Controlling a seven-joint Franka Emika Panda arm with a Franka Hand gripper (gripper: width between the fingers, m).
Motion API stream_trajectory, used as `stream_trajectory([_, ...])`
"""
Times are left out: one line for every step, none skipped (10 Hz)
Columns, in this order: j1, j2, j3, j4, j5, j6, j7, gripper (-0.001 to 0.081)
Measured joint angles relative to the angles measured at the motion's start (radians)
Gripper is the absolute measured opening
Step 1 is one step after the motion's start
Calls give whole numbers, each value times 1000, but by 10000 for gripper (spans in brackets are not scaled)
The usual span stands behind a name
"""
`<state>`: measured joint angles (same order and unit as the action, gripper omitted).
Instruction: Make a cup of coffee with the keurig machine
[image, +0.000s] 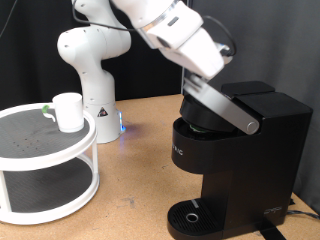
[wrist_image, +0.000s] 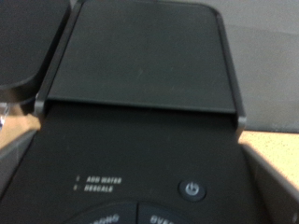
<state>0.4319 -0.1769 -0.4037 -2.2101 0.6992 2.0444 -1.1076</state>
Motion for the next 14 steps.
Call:
stream_trajectory([-4, 1, -10, -12, 0, 0, -20, 0])
stream_trajectory([-7, 1, -20, -21, 1, 0, -40, 0])
stream_trajectory([-9, 1, -28, -29, 2, 0, -57, 0])
stream_trajectory([-11, 1, -36, -35, 2, 0, -69, 0])
stream_trajectory([-14, 1, -42, -42, 2, 0, -79, 0])
stream_trajectory([-15, 1, -47, -48, 2, 3, -85, 0])
stream_trajectory([-15, 1, -51, -52, 2, 8, -87, 0])
stream_trajectory([-15, 2, -53, -57, 1, 14, -87, 0])
stream_trajectory([-15, 3, -54, -62, -2, 26, -87, 0])
stream_trajectory([-15, 10, -53, -69, -7, 49, -85, 0])
stream_trajectory([-15, 21, -53, -75, -15, 65, -85, 0])
stream_trajectory([-15, 35, -53, -81, -18, 81, -85, 0])
stream_trajectory([-15, 43, -53, -79, -18, 89, -86, 0])
stream_trajectory([-15, 43, -53, -79, -18, 89, -86, 0])
